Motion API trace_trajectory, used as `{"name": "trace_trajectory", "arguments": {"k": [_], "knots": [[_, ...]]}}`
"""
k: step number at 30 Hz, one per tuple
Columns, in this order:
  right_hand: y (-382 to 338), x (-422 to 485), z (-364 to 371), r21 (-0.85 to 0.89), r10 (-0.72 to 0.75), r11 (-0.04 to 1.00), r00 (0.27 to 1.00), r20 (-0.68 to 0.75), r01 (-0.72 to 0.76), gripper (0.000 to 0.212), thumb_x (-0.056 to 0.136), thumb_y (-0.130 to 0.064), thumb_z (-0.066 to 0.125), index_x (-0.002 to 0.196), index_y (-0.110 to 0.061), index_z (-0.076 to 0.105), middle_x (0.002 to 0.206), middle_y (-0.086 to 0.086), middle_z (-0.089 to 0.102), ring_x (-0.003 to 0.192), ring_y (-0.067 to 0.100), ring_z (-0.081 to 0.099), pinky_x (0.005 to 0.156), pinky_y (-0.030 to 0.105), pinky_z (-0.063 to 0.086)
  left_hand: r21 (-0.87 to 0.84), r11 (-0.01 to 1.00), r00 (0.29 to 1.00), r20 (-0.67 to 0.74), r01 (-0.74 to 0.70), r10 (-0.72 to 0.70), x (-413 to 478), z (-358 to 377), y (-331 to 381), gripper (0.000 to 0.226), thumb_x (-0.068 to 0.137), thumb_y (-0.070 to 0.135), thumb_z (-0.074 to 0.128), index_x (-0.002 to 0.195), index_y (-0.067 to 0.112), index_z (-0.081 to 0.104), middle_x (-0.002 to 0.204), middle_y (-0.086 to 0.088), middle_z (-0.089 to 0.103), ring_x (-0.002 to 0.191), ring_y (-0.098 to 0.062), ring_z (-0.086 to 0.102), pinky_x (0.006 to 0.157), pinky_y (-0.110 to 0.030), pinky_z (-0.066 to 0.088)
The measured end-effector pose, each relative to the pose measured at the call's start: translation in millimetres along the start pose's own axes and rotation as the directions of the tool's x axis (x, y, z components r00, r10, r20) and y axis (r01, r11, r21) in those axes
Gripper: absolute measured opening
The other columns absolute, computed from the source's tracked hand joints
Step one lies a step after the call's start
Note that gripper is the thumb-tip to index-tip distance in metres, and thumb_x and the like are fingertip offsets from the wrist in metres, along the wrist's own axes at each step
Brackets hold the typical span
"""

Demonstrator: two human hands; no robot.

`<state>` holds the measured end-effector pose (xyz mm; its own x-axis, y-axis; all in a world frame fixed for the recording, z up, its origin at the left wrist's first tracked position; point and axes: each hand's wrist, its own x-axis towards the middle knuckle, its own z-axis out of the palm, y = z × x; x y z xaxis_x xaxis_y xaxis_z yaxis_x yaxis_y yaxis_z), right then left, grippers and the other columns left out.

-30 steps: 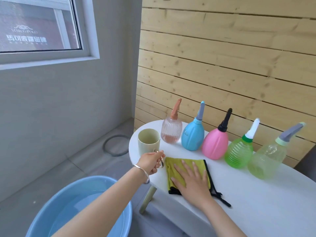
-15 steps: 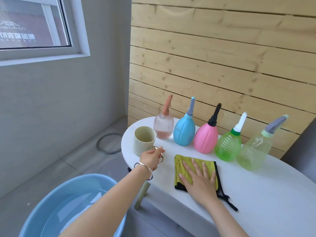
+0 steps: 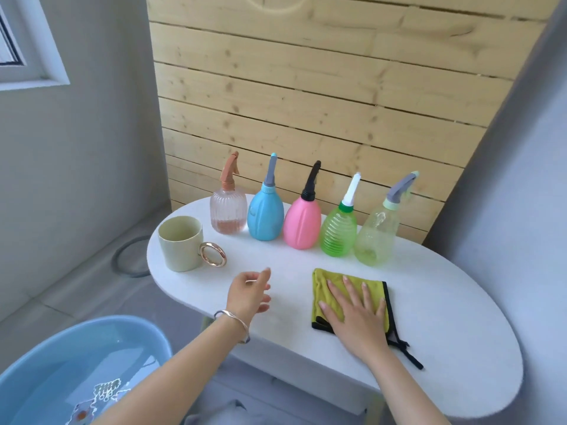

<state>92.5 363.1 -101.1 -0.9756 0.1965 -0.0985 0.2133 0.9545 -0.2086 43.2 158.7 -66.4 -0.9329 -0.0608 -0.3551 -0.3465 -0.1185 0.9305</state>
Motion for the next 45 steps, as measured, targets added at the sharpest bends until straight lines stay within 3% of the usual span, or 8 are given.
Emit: {"name": "trace_trajectory", "arguments": {"k": [6,16,22,25,29,33,39,45], "knots": [[129,-1,-30,0.028,0.254,0.967,0.967,-0.023,-0.253,0.06,0.091,-0.068,0.021,0.146,-0.051,0.005,0.159,-0.014,-0.007,0.147,0.023,-0.01,0.115,0.055,-0.006,0.221,0.969,0.962,0.269,-0.113,0.051,-5,87,-15,0.018,0.092,0.029,0.06,0.084,0.015,0.053,0.077,-0.001,0.062,0.056,-0.012,0.054,0.046,-0.018,0.046],[188,29,-48,0.052,0.191,0.98,0.982,0.011,-0.191,0.06,0.092,-0.065,0.027,0.148,-0.046,0.015,0.159,-0.015,-0.001,0.147,0.018,-0.008,0.115,0.05,-0.007,0.301,0.937,0.936,0.344,-0.18,0.07,-20,149,-39,0.02,0.092,0.03,0.06,0.091,0.012,0.054,0.074,0.003,0.062,0.057,-0.011,0.055,0.048,-0.018,0.045],[81,26,-65,0.381,-0.047,0.857,0.789,-0.612,0.347,0.027,0.091,-0.034,0.051,0.105,-0.014,0.063,0.108,-0.004,0.06,0.104,0.013,0.057,0.089,0.022,0.04,0.323,0.914,0.962,0.198,-0.246,0.189,4,108,-3,0.015,0.091,0.027,0.06,0.091,0.013,0.055,0.086,-0.005,0.064,0.066,-0.017,0.059,0.061,-0.029,0.052],[-10,50,-80,0.596,-0.131,0.637,0.831,-0.54,0.488,0.018,0.093,-0.017,0.057,0.111,-0.018,0.061,0.112,-0.006,0.061,0.104,0.006,0.058,0.088,0.014,0.045,0.354,0.894,0.961,0.06,-0.274,0.271,25,66,23,0.014,0.091,0.026,0.061,0.099,0.015,0.058,0.102,-0.008,0.065,0.084,-0.024,0.061,0.08,-0.04,0.053],[-103,96,-99,0.862,-0.162,0.4,0.95,-0.266,0.31,0.042,0.096,-0.018,0.051,0.137,-0.013,0.043,0.143,0.001,0.046,0.131,0.012,0.044,0.101,0.013,0.036,0.389,0.864,0.933,-0.027,-0.321,0.359,43,28,58,0.034,0.093,0.024,0.059,0.122,0.006,0.054,0.108,-0.004,0.059,0.088,-0.018,0.055,0.07,-0.023,0.04],[-162,137,-104,0.816,-0.119,0.552,0.985,-0.127,0.172,0.059,0.096,-0.024,0.051,0.146,-0.011,0.023,0.146,0.003,0.038,0.13,0.021,0.042,0.099,0.027,0.034,0.392,0.855,0.92,-0.05,-0.34,0.389,60,6,81,0.037,0.093,0.018,0.057,0.127,0.005,0.049,0.115,-0.007,0.056,0.094,-0.016,0.052,0.054,-0.006,0.038],[-183,184,-83,0.771,0.001,0.629,0.992,-0.129,0.099,0.036,0.091,-0.023,0.059,0.122,-0.009,0.049,0.114,0.005,0.06,0.101,0.025,0.058,0.076,0.026,0.037,0.418,0.848,0.93,-0.015,-0.327,0.367,75,0,78,0.047,0.089,0.014,0.061,0.133,0.007,0.043,0.131,-0.011,0.052,0.11,-0.024,0.055,0.086,-0.028,0.044],[-183,166,-86,0.704,-0.075,0.633,0.931,-0.358,0.321,0.022,0.085,-0.031,0.068,0.098,-0.016,0.058,0.093,-0.003,0.064,0.084,0.015,0.057,0.065,0.02,0.037,0.486,0.77,0.886,0.019,-0.413,0.464,73,3,74,0.078,0.082,0.017,0.072,0.145,0.008,0.026,0.143,-0.006,0.039,0.132,-0.022,0.038,0.105,-0.029,0.034]]}}
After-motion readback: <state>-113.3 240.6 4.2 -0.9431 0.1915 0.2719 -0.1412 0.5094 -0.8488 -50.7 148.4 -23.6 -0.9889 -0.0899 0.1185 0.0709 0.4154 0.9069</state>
